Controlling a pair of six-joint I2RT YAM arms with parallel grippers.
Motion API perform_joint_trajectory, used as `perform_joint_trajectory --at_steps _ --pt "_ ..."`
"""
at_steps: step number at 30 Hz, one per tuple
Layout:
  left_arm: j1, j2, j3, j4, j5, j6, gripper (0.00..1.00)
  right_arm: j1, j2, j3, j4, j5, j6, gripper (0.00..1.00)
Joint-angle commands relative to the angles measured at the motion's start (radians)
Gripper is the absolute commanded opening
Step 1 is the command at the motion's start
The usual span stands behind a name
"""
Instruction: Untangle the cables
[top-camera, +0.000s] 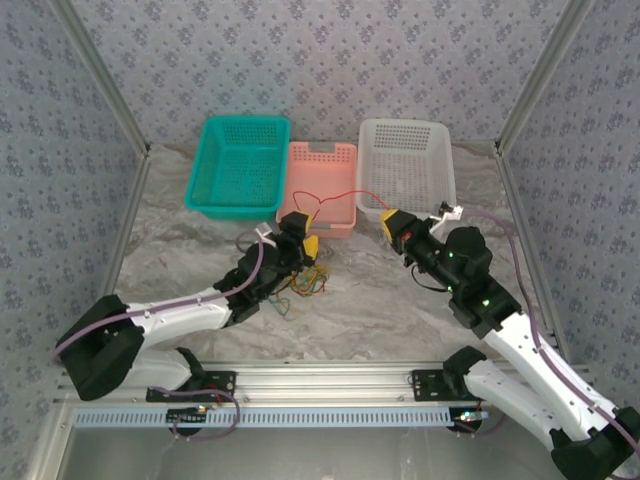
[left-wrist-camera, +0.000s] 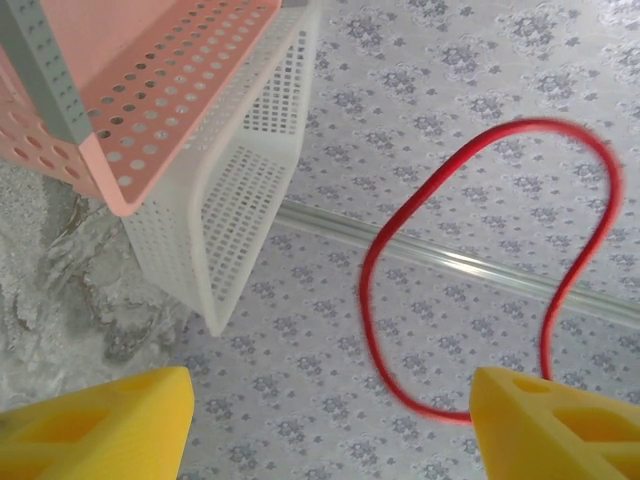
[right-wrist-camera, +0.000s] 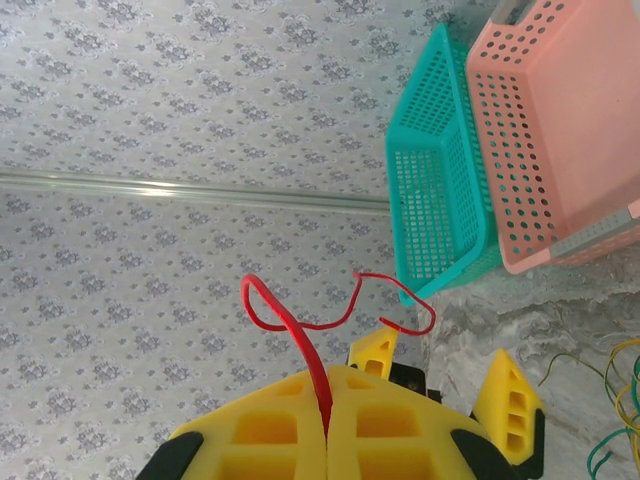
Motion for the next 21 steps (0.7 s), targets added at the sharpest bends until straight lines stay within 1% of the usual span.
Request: perform_joint_trajectory --at_steps 1,3,7,11,14,16,17,18,19,20,21 --pt "0.003 -0.045 0.023 0.015 -0.038 -0.007 0.71 0.014 -0.016 -0.013 0.03 0.029 0.023 0.0" --pt "0.009 -0.041 0.015 0.03 -0.047 -0.02 0.69 0.027 -0.016 -0.013 0.036 0.036 0.026 0.0" --pt "0.022 -0.017 0.038 0.045 -0.021 -0.026 0.64 0.055 -0.015 -0.016 0.047 0.052 0.027 0.0" --pt "0.023 0.011 0.061 0.031 0.002 -0.037 0.57 0.073 -0.017 -0.024 0.058 0.065 0.029 0.0" --pt "0.025 0.025 0.061 0.039 -0.008 -0.043 0.51 0.082 -0.019 -0.026 0.06 0.063 0.03 0.0" --pt "0.031 0.031 0.063 0.049 -0.011 -0.033 0.42 0.089 -0.023 -0.027 0.054 0.069 0.028 0.0" --pt "0.035 0.033 0.066 0.049 -0.005 -0.025 0.31 0.091 -0.027 -0.029 0.049 0.074 0.028 0.0" --pt "0.04 0.032 0.067 0.043 0.0 -0.014 0.17 0.091 -0.032 -0.028 0.041 0.079 0.022 0.0" --pt "0.04 0.029 0.07 0.032 0.004 -0.003 0.07 0.091 -0.036 -0.024 0.031 0.084 0.012 0.0" --pt "0.042 0.023 0.07 0.013 0.011 0.018 0.0 0.082 -0.042 -0.013 0.003 0.09 -0.007 0.0" --pt "0.044 0.012 0.074 -0.026 0.023 0.048 0.0 0.067 -0.046 0.011 -0.028 0.092 -0.039 0.0"
